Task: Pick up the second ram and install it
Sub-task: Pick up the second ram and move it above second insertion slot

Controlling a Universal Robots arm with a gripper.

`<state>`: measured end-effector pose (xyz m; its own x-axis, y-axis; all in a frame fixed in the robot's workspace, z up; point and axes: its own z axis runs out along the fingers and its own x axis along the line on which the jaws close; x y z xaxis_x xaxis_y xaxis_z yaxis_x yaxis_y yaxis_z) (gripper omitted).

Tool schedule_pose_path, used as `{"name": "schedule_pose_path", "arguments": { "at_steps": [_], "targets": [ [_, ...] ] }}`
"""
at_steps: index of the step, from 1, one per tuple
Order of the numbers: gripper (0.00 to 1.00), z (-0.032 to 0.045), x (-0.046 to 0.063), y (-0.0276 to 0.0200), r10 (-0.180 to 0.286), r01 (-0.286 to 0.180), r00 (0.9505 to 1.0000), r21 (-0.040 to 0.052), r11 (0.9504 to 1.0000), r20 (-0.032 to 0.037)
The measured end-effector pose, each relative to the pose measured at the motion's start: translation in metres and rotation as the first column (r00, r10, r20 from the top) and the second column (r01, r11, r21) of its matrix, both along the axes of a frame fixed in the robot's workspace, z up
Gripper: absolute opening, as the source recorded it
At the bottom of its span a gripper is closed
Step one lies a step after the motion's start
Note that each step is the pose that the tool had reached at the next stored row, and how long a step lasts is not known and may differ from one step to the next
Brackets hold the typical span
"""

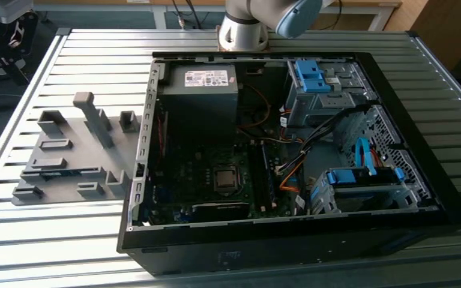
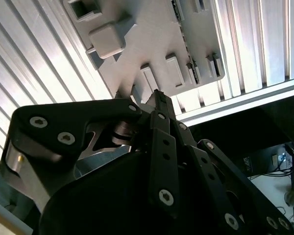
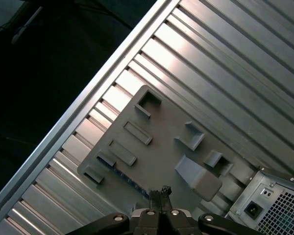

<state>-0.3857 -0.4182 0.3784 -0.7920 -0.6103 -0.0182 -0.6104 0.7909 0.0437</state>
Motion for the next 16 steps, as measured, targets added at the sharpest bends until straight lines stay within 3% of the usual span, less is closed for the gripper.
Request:
{"name": "schedule_pose_path", "arguments": {
  "at_steps": [16],
  "targets": [
    [0.11, 0.0000, 0.0000, 0.0000, 0.028, -0.028, 0.9996, 0.0000, 0.9996, -0.0001]
  ]
}}
